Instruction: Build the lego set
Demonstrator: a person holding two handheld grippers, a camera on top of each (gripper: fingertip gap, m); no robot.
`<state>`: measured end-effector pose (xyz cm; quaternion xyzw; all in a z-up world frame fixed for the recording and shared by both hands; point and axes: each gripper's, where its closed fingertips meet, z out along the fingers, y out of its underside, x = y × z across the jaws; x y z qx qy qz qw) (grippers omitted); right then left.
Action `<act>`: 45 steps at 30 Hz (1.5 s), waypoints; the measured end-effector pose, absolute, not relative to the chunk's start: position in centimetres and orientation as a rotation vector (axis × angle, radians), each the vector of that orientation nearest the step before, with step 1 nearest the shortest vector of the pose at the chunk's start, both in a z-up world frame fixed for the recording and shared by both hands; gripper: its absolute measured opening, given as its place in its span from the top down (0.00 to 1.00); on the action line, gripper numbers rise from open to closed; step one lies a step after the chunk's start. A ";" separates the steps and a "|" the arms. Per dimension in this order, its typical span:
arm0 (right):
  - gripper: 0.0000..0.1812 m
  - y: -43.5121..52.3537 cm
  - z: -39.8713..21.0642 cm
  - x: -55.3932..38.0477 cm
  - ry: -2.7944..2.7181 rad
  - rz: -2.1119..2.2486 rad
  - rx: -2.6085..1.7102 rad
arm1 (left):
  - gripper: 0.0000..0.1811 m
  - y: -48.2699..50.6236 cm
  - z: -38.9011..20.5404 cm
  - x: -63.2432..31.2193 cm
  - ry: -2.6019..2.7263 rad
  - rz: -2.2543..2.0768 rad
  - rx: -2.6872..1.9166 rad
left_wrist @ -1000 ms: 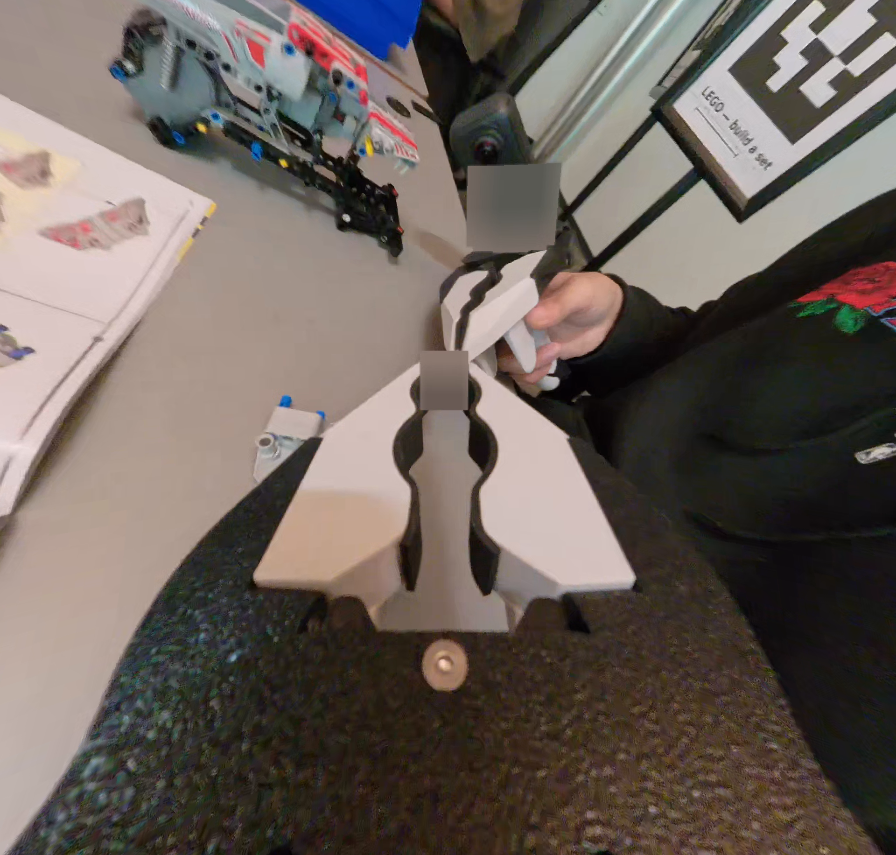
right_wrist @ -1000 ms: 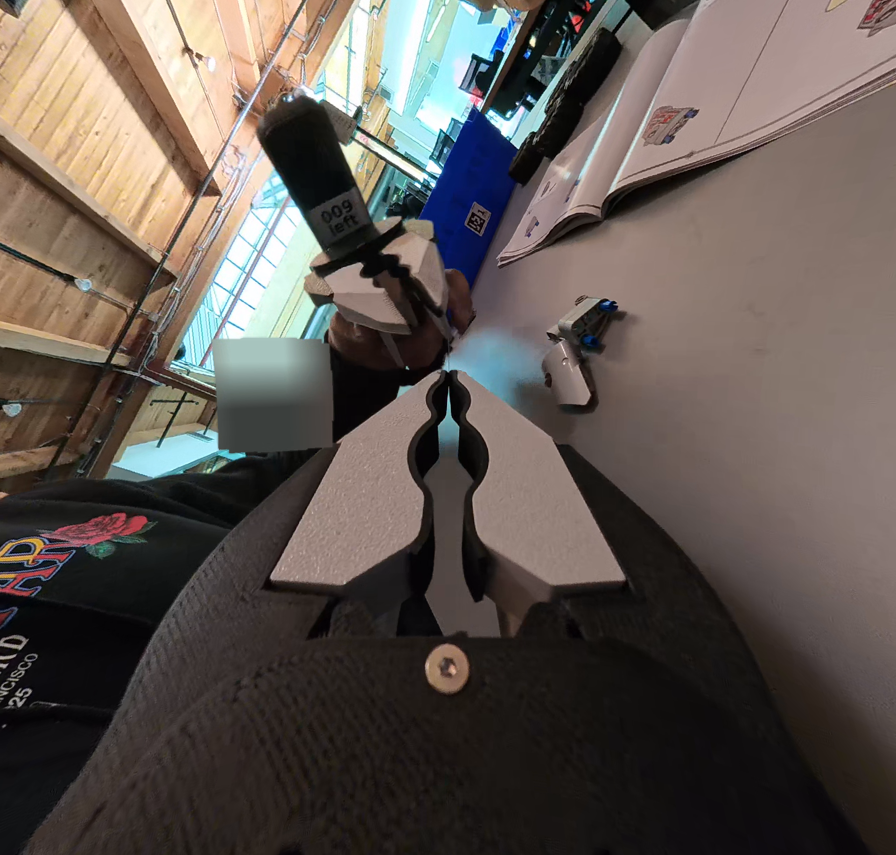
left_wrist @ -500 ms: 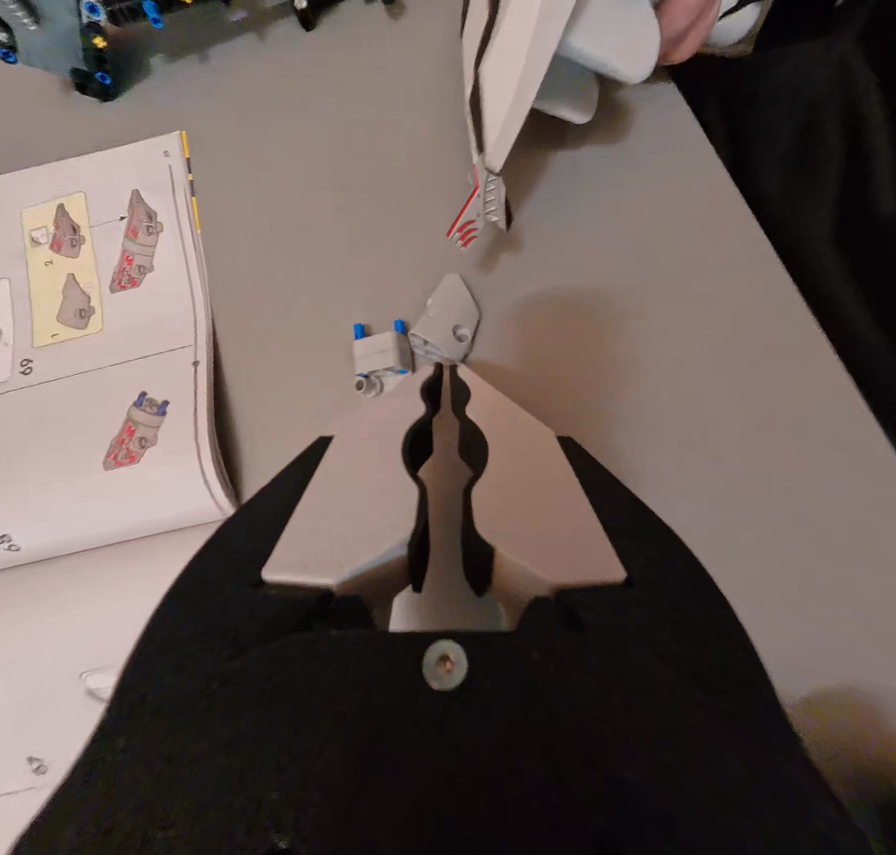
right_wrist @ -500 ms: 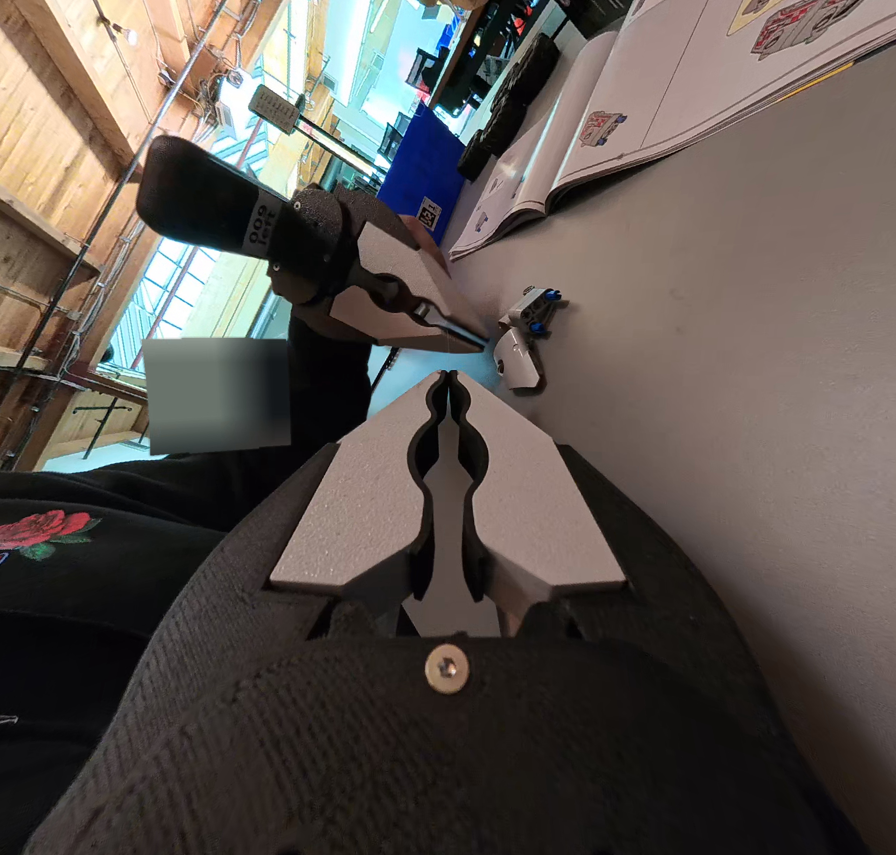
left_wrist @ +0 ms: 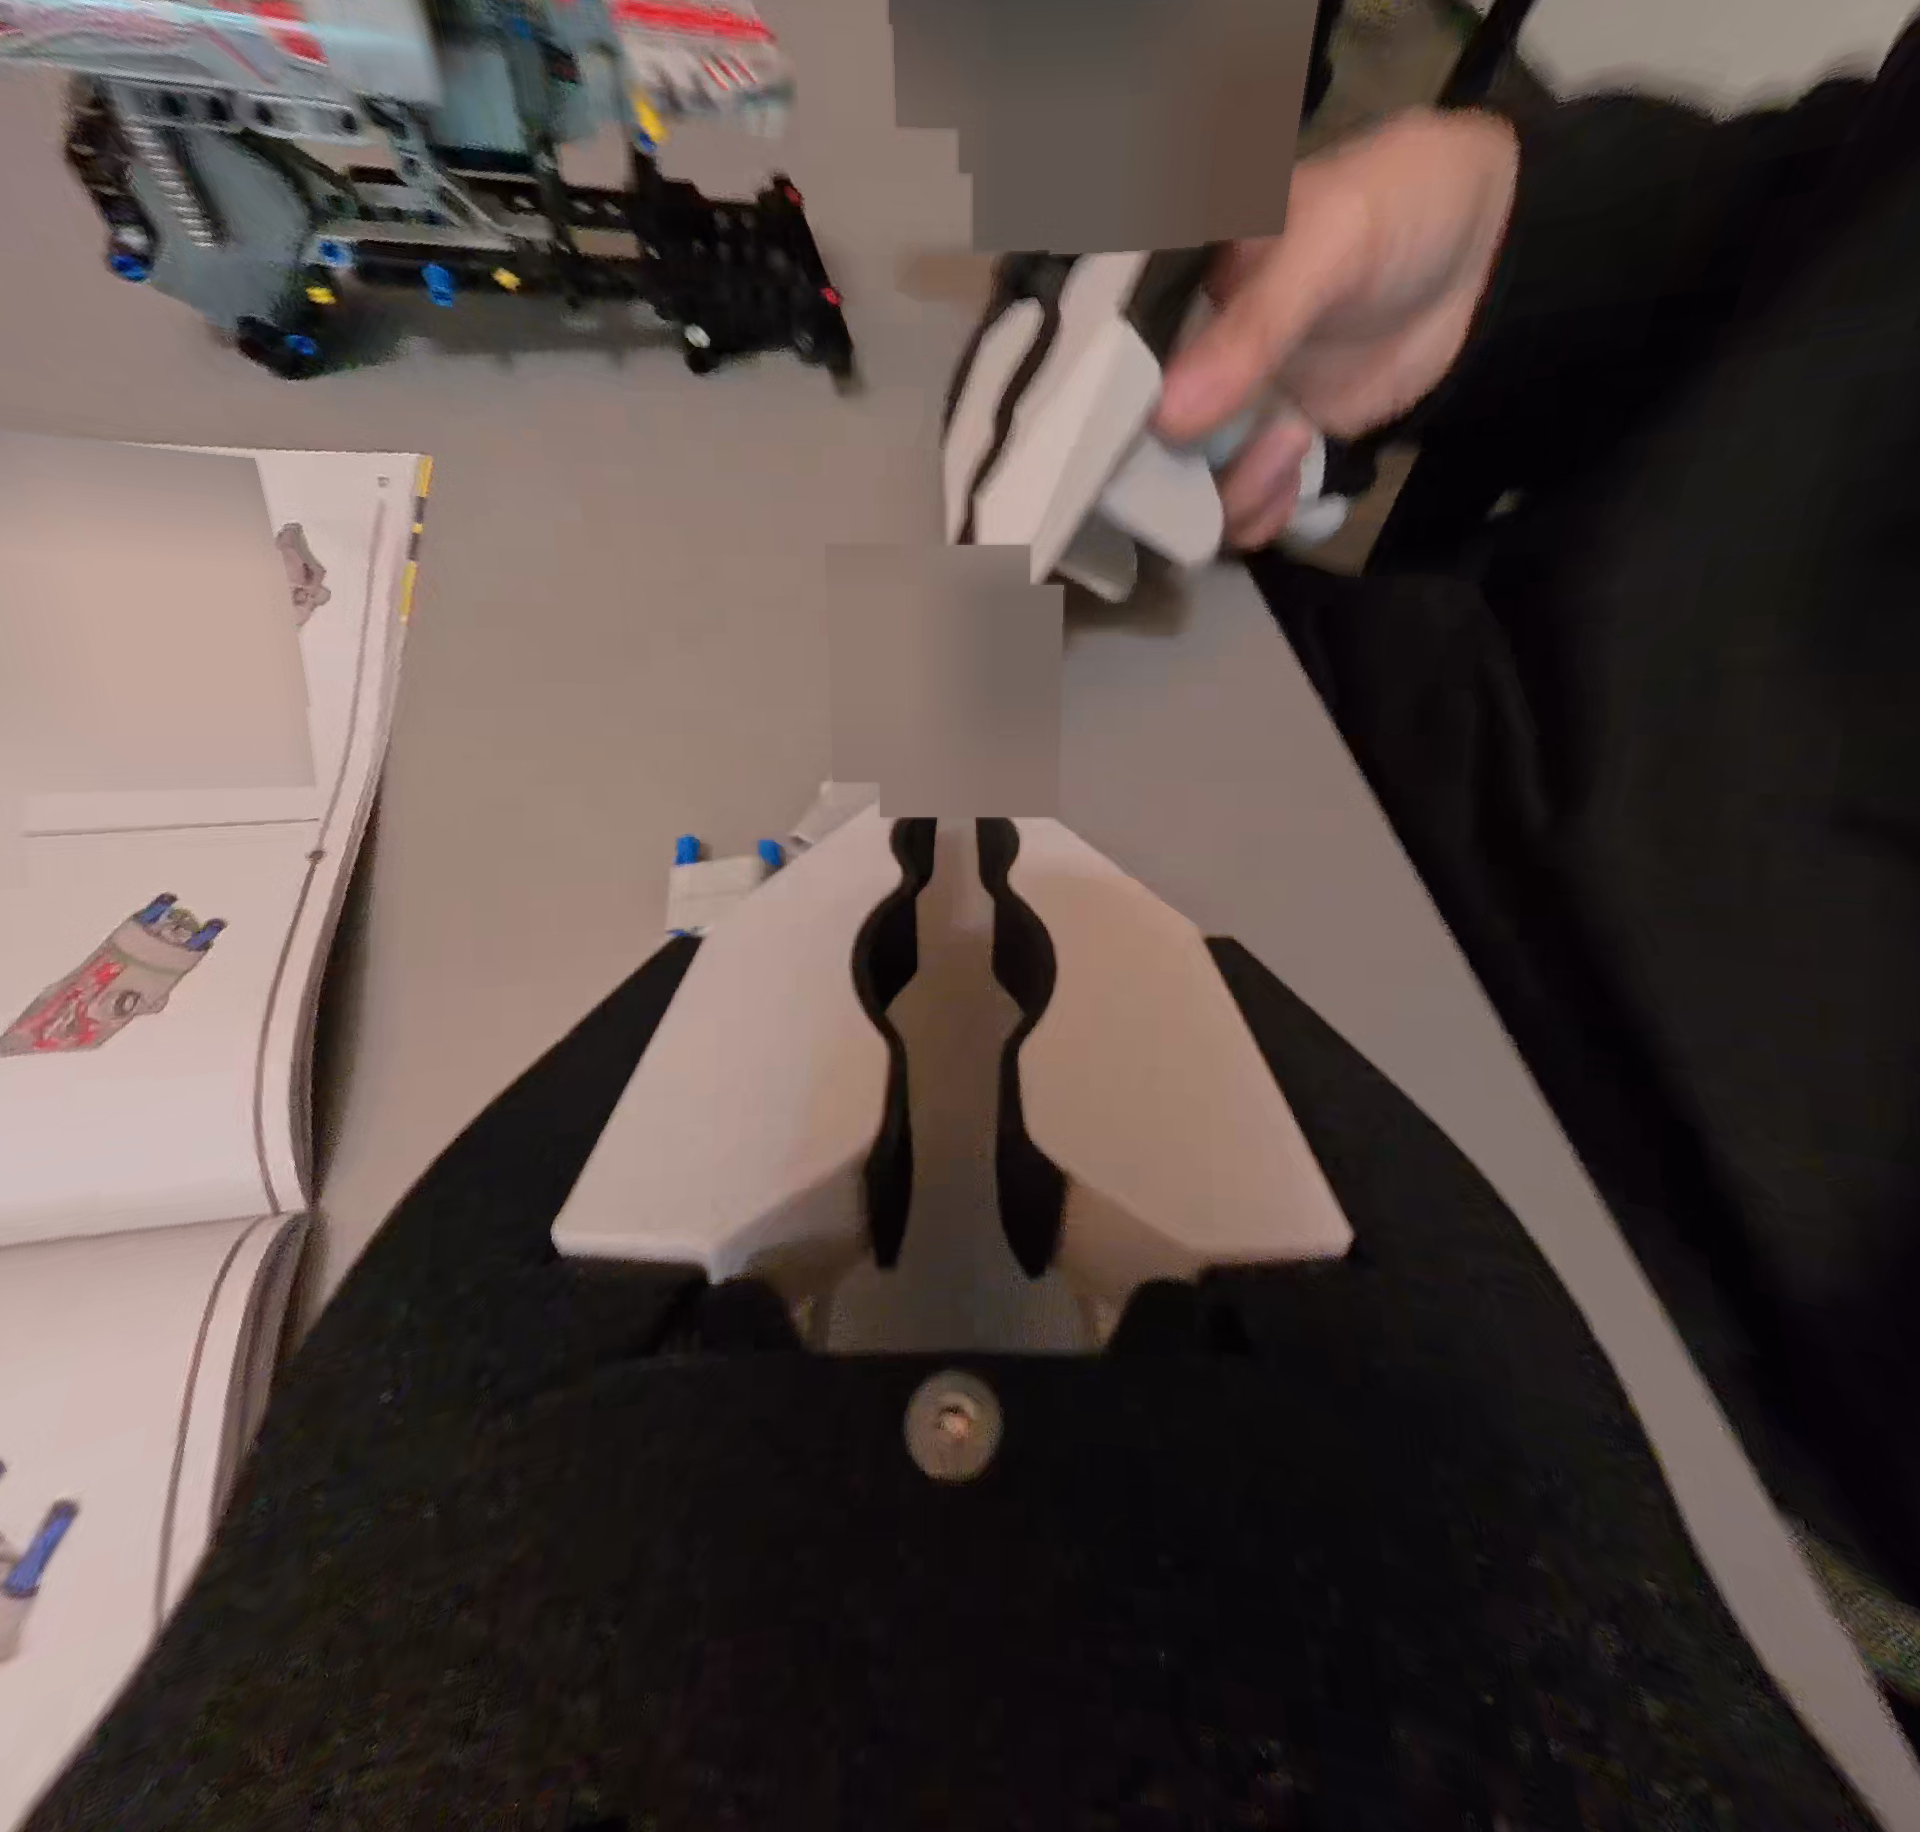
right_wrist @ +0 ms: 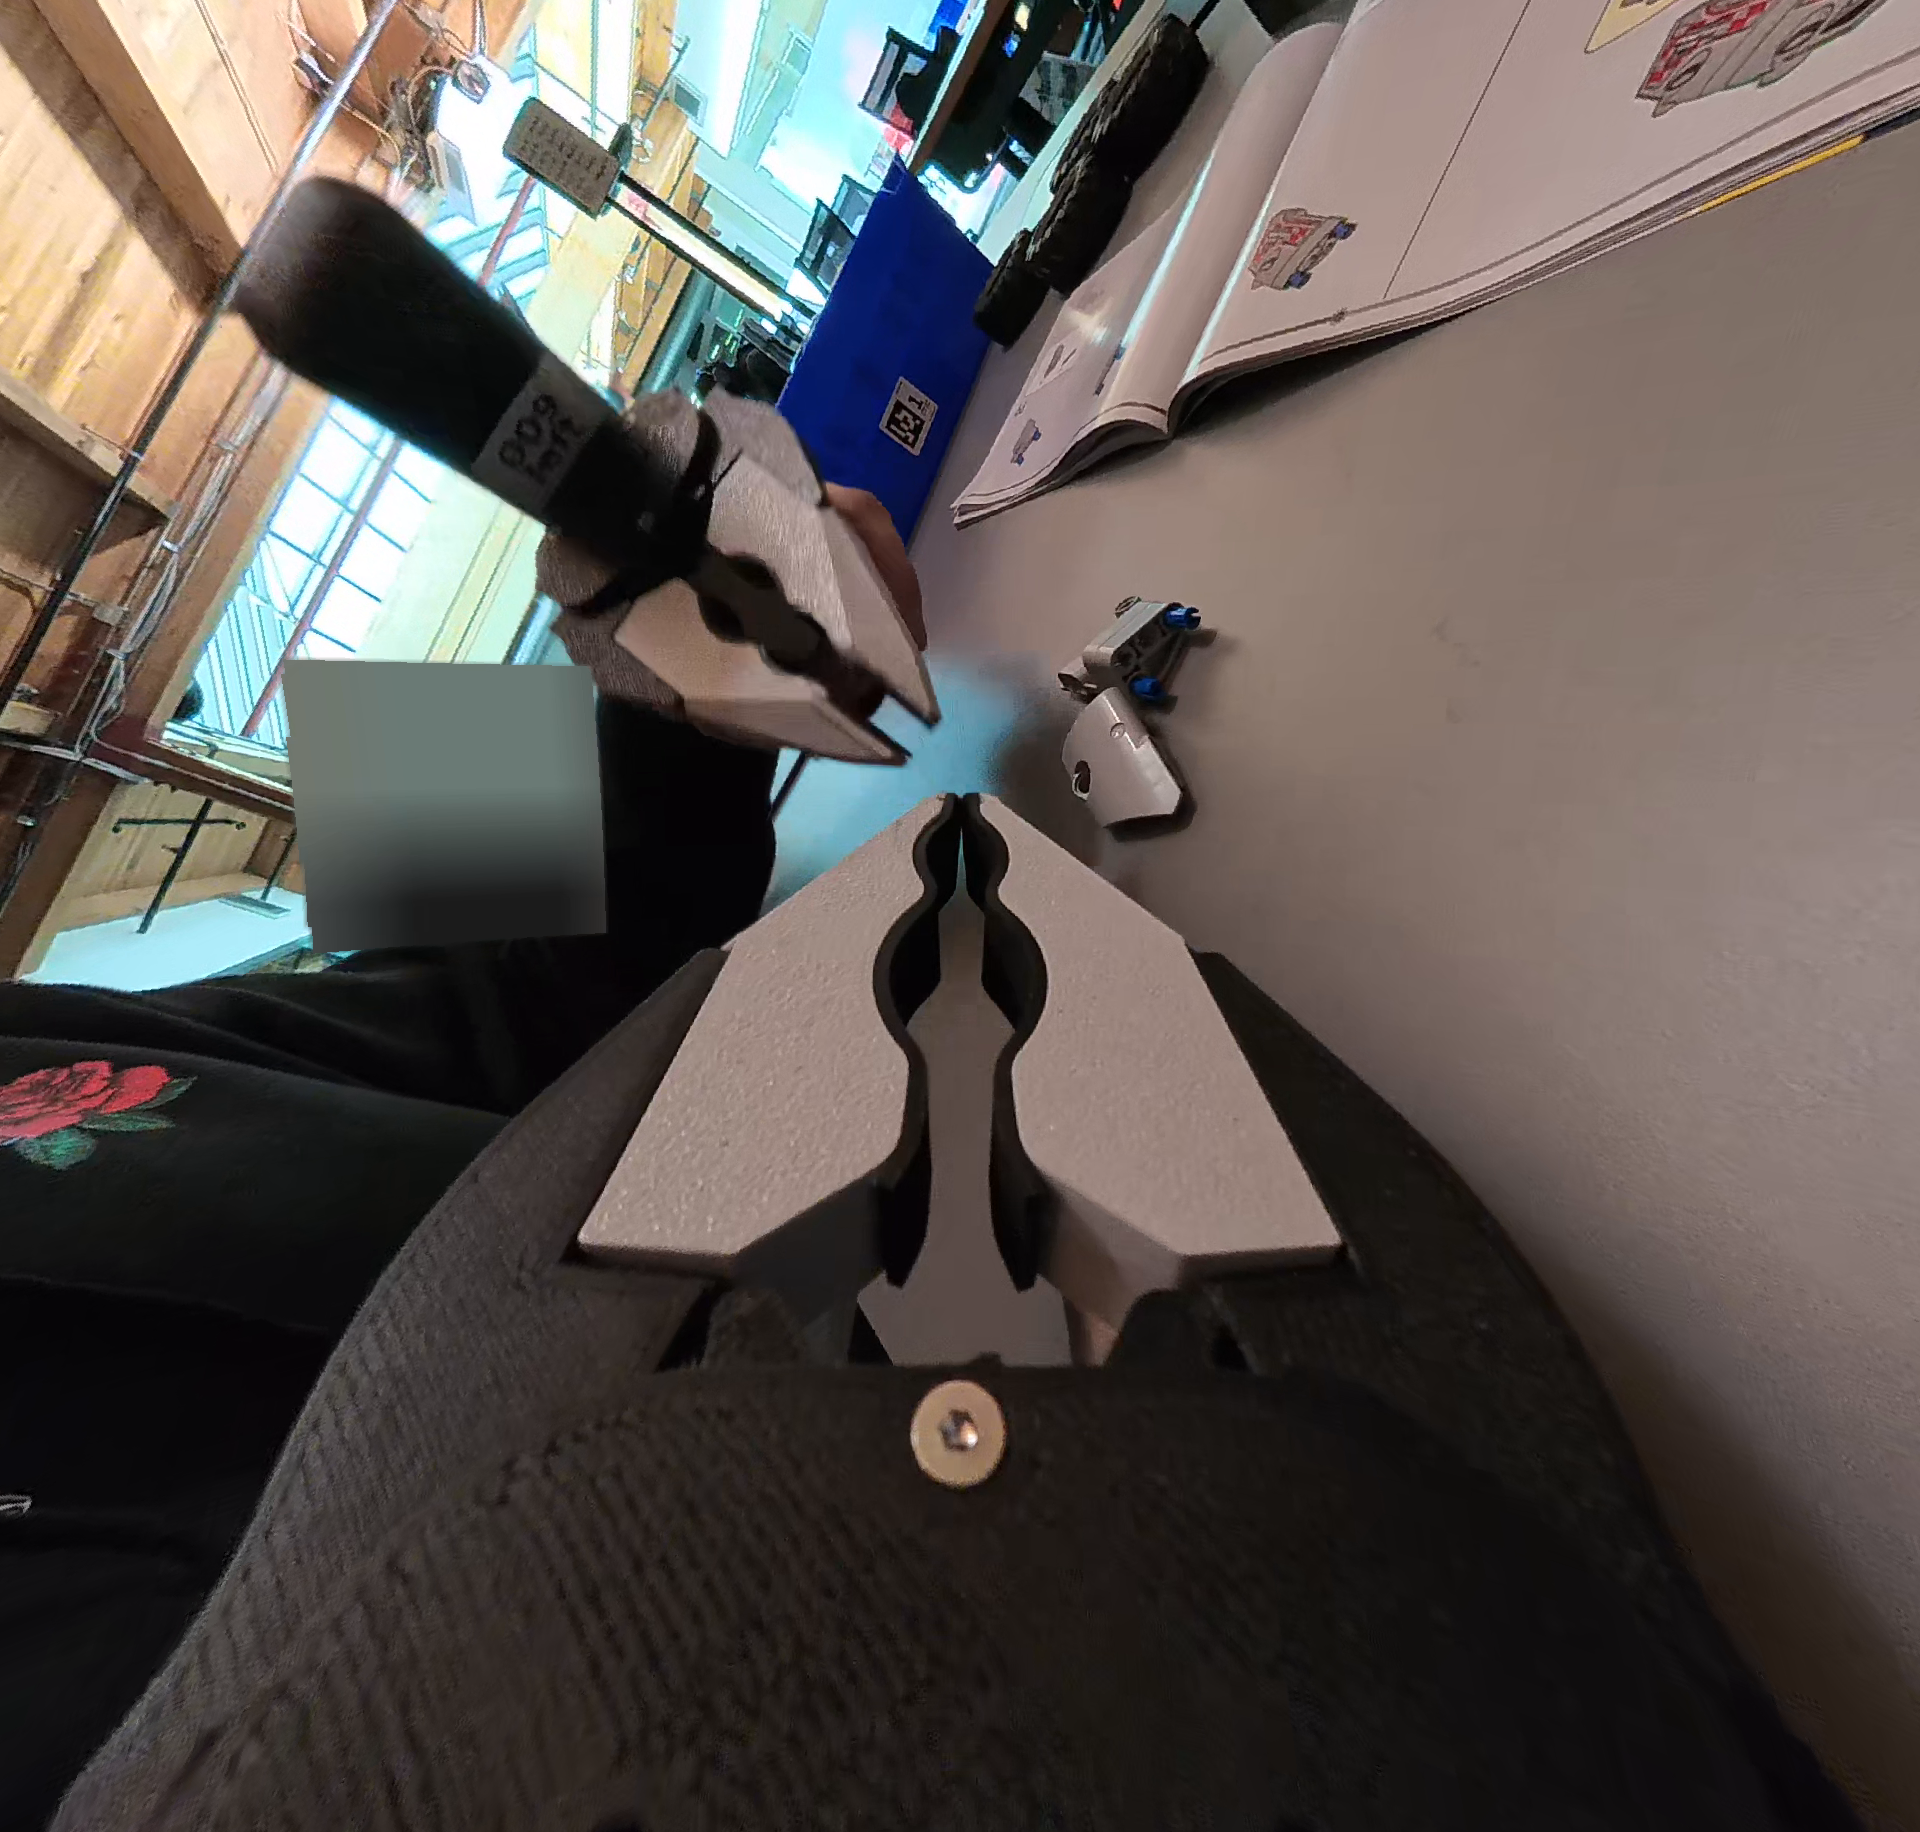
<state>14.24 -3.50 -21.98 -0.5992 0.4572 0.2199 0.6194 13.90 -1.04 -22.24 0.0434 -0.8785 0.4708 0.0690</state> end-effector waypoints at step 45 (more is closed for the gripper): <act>0.61 -3.8 -25.0 14.5 0.850 -0.226 -1.963 | 1.00 -0.2 -20.5 16.2 -2.044 1.285 0.570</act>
